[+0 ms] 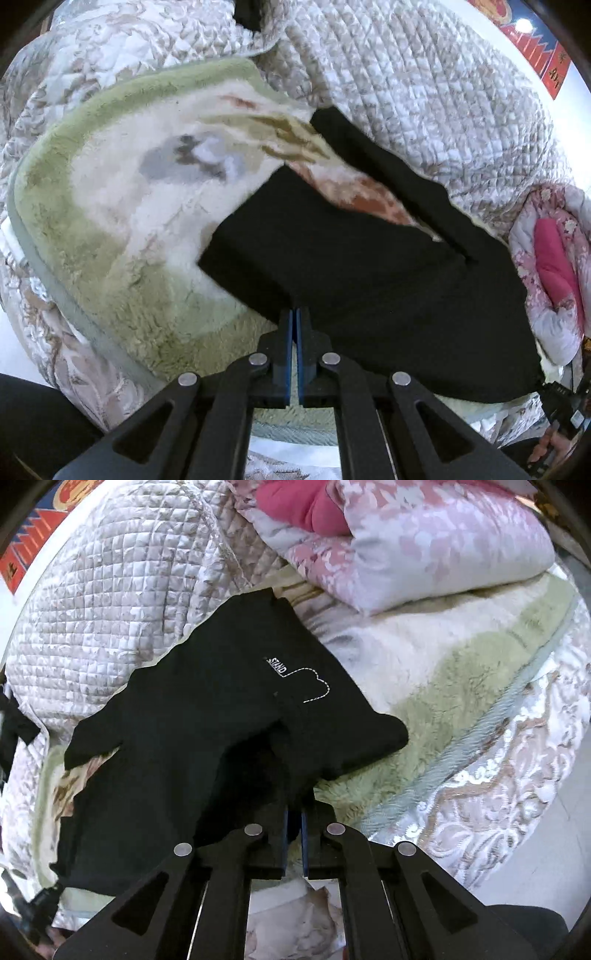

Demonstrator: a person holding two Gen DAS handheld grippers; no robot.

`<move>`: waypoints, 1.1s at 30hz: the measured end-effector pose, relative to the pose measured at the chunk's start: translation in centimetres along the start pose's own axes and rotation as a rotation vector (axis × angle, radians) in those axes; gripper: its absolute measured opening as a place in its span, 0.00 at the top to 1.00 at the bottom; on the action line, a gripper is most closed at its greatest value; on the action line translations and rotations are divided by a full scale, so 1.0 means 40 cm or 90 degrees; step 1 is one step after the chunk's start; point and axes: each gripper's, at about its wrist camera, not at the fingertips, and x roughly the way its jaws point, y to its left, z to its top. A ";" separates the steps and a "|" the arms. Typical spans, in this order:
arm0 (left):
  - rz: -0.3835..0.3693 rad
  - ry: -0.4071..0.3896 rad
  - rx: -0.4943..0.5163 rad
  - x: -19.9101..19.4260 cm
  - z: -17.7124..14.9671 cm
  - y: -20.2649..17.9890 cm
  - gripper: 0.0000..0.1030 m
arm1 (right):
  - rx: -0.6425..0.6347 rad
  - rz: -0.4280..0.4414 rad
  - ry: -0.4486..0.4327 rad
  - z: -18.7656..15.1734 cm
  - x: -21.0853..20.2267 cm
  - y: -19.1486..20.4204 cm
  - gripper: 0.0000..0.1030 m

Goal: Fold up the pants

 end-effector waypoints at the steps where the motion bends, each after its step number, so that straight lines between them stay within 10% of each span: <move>1: -0.001 -0.003 -0.003 -0.007 0.002 0.000 0.96 | 0.010 -0.002 -0.002 -0.003 -0.006 -0.006 0.84; 8: 0.132 -0.073 -0.020 -0.078 0.014 0.025 0.96 | 0.010 -0.061 -0.104 0.004 -0.104 -0.023 0.57; 13: 0.083 -0.050 0.025 -0.024 0.122 0.017 0.47 | -0.043 -0.017 -0.108 0.056 -0.075 0.022 0.56; 22: 0.088 0.073 0.249 0.225 0.222 -0.108 0.47 | -0.155 0.068 -0.173 0.124 0.022 0.178 0.56; 23: 0.110 0.064 0.287 0.241 0.213 -0.127 0.52 | -0.163 0.075 -0.174 0.121 0.035 0.188 0.56; 24: 0.141 0.053 0.306 0.246 0.206 -0.139 0.84 | -0.169 0.079 -0.172 0.114 0.045 0.192 0.56; 25: 0.152 0.052 0.310 0.249 0.205 -0.142 0.96 | -0.171 0.081 -0.167 0.107 0.059 0.194 0.56; 30: 0.142 -0.118 0.244 0.123 0.266 -0.121 0.96 | -0.148 0.094 -0.132 0.102 0.092 0.174 0.56; 33: 0.203 -0.121 0.183 0.133 0.303 -0.067 0.93 | -0.147 0.090 -0.136 0.101 0.087 0.170 0.56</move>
